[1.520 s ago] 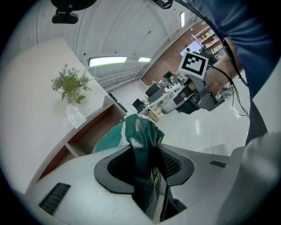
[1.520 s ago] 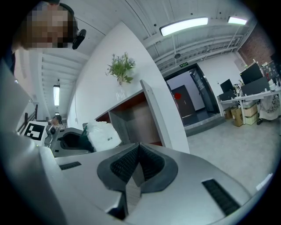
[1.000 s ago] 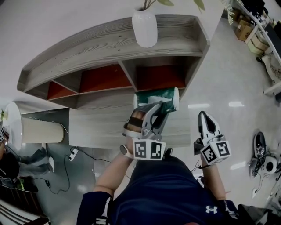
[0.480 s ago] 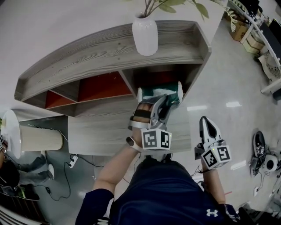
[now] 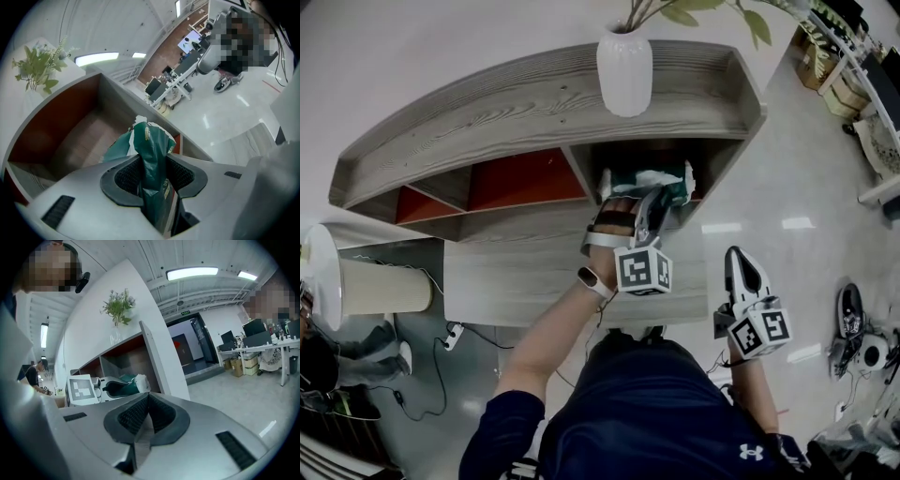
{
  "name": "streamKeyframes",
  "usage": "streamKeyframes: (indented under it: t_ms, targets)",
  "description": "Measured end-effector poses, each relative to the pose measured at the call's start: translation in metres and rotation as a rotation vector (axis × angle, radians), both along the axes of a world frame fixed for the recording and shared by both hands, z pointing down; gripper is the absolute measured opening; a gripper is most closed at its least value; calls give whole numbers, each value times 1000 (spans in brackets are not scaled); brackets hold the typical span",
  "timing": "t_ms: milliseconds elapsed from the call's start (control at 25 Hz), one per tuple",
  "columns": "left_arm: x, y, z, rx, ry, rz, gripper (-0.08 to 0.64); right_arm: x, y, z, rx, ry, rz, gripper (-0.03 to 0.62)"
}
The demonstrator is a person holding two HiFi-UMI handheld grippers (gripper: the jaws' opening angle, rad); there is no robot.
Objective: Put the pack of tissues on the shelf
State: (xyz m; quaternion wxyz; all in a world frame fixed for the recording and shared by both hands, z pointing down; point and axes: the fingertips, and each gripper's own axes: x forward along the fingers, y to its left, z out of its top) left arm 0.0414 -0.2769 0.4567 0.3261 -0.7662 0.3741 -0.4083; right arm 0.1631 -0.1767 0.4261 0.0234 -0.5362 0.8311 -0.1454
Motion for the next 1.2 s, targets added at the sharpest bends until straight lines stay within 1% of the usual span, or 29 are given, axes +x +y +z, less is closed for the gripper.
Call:
streamKeyframes:
  t_ms: [120,360,560,840,1000,1200]
  targets:
    - [-4,-10,5,-5,-8,-19,164,0,-1,2,-5,-2,3,11]
    - [-6,-31,19,-34,-55,-54,166,0,-4,6,-15,-10,4,11]
    - [-10,-46,27,-45,-71,-92,166,-1,-8,6,-14,-8,-2,11]
    - [-19,-59,40,-96,-121,-154,166,-4,-8,7,-21,-13,-8,11]
    - [-21,-70,40,-108,-129,-189,167,-6,-9,6,-18,-15,-13,11]
    - [-25,-73,40,-90,-124,-209,184,-9,-6,7,-25,-18,-18,11]
